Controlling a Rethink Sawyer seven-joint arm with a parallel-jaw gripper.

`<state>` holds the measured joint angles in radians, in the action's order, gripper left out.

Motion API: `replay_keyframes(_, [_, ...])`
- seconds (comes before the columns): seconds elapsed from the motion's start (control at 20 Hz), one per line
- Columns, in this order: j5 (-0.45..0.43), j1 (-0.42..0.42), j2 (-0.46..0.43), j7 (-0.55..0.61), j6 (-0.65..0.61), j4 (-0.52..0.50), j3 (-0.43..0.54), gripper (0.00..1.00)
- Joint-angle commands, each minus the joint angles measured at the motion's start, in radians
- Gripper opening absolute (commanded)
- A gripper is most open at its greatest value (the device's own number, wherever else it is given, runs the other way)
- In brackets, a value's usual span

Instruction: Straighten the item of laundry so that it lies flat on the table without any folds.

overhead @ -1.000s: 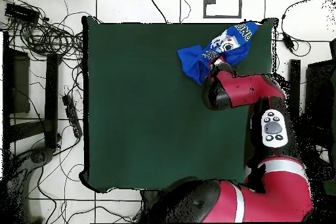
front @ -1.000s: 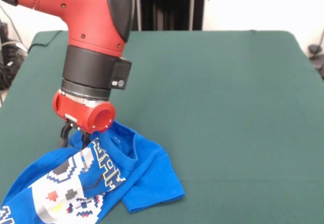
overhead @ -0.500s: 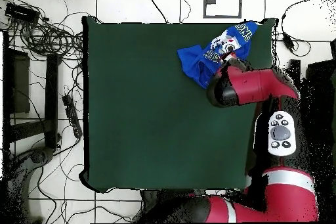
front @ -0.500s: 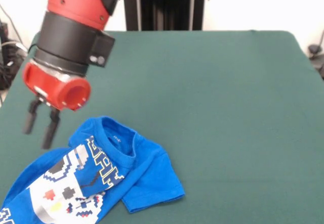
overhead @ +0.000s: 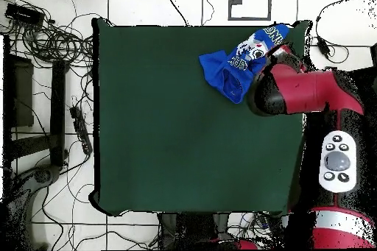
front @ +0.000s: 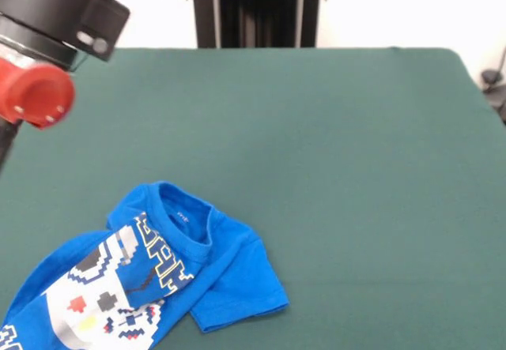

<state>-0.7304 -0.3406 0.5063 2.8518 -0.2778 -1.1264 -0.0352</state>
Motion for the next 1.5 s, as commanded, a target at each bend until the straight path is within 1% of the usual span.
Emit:
replay_keyframes(0.05, [0.036,-0.073,-0.016,-0.333,-0.176,-0.1,0.186,1.0])
replay_keyframes(0.1, [0.053,-0.09,-0.015,-0.349,-0.194,-0.114,0.213,1.0])
replay_keyframes(0.2, [0.067,-0.089,-0.004,-0.344,-0.218,-0.133,0.229,1.0])
replay_keyframes(0.55, [0.12,-0.064,0.062,-0.344,-0.339,-0.178,0.264,1.0])
replay_keyframes(1.05, [0.087,0.028,0.056,-0.238,-0.379,-0.138,0.219,1.0])
replay_keyframes(1.5, [0.098,0.078,0.035,-0.19,-0.396,-0.103,0.196,1.0])
